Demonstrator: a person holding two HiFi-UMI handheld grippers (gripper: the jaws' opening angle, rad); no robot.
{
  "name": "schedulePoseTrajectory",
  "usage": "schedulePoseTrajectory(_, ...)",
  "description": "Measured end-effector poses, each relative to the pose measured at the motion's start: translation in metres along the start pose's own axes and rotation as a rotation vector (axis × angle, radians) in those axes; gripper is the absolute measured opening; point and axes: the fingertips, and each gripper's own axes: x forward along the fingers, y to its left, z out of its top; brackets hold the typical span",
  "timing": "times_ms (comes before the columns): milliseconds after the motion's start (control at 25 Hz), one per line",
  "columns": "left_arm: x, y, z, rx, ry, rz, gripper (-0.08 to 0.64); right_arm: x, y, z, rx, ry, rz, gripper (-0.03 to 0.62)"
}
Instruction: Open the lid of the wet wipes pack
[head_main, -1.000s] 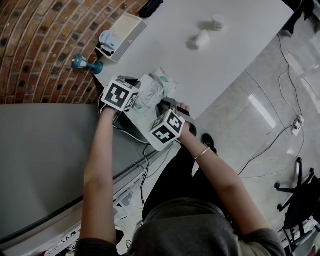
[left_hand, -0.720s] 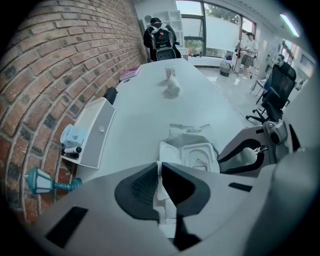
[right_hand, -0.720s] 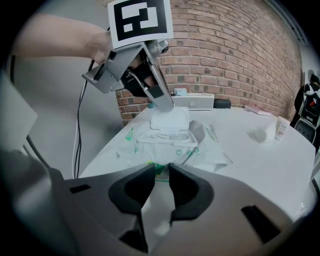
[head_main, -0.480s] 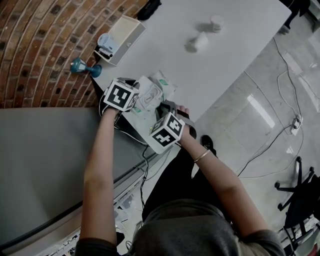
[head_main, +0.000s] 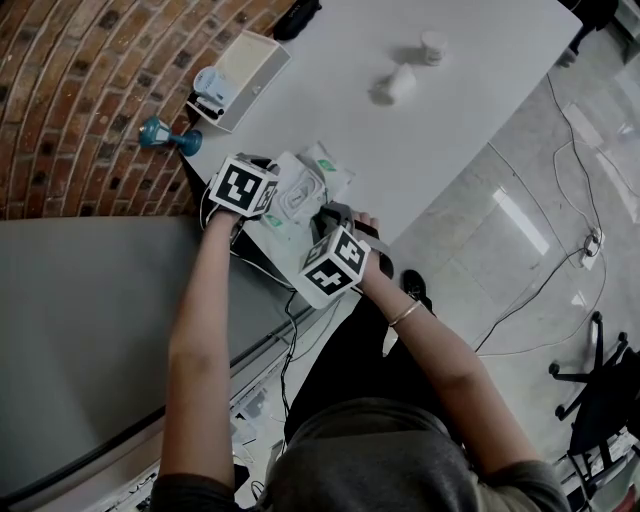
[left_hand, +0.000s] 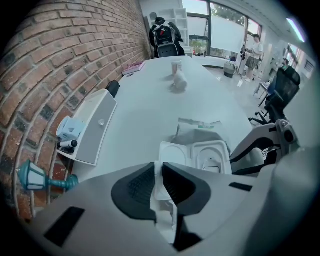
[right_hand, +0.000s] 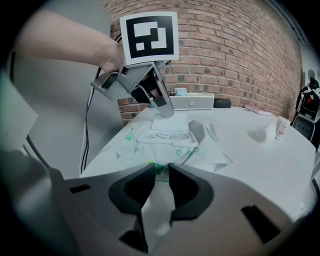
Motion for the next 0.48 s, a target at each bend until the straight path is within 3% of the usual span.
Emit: schedulePoseTrajectory(480, 0.012, 0.003, -0.003, -0.011, 0.02, 0.01, 0.057, 0.0, -0.001, -0.003, -0.002, 0.005, -0.009, 0.095)
